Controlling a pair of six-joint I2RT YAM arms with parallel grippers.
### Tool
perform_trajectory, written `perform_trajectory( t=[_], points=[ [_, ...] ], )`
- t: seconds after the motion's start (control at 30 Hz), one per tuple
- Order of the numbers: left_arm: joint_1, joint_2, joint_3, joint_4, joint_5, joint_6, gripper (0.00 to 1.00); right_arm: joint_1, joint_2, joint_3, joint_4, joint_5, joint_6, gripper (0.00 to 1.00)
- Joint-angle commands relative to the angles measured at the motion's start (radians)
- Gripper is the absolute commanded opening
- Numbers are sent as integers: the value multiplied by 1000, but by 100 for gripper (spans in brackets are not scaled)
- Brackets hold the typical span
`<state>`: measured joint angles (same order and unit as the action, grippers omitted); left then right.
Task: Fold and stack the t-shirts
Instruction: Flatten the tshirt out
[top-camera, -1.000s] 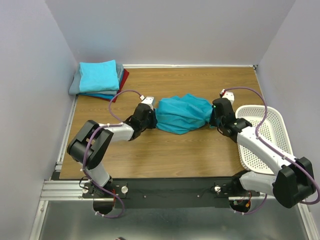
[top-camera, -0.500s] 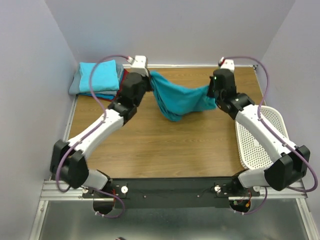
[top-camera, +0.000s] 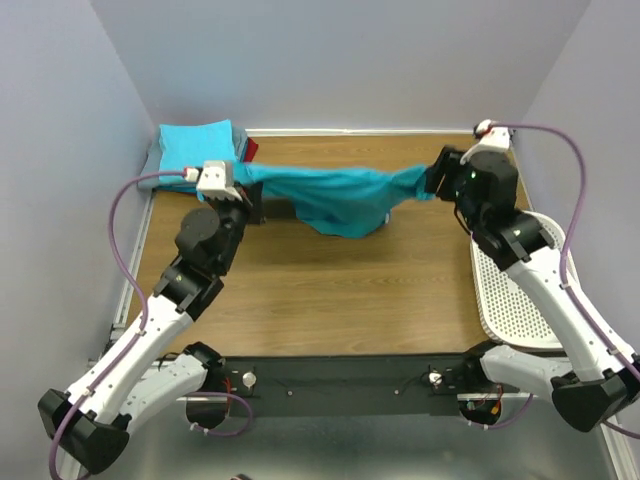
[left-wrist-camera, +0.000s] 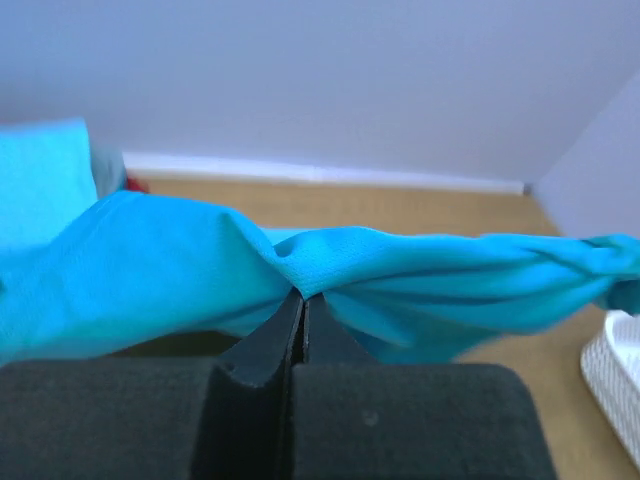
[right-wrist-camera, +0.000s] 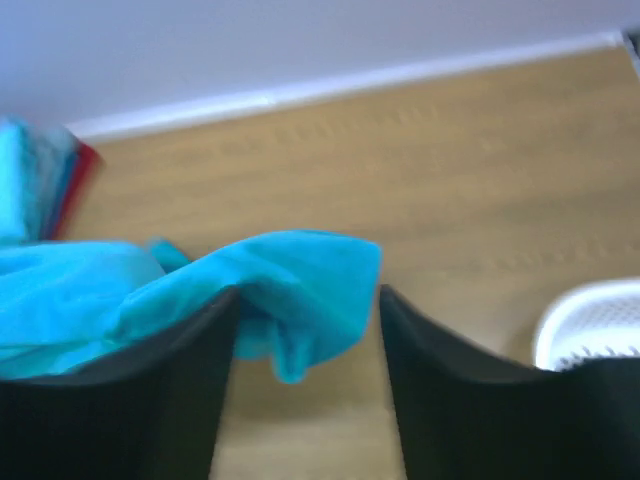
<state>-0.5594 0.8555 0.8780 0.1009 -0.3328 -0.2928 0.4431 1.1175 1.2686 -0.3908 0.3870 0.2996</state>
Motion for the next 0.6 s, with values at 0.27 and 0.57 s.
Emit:
perform_trajectory(
  t=[0.27, 0.57],
  points=[
    [0, -202, -244, -168, -38, -207, 98, -9, -94, -345, -114, -6, 124, 89],
    [7, -4, -260, -150, -161, -248, 98, -9, -24, -448, -68, -33, 168, 88]
  ],
)
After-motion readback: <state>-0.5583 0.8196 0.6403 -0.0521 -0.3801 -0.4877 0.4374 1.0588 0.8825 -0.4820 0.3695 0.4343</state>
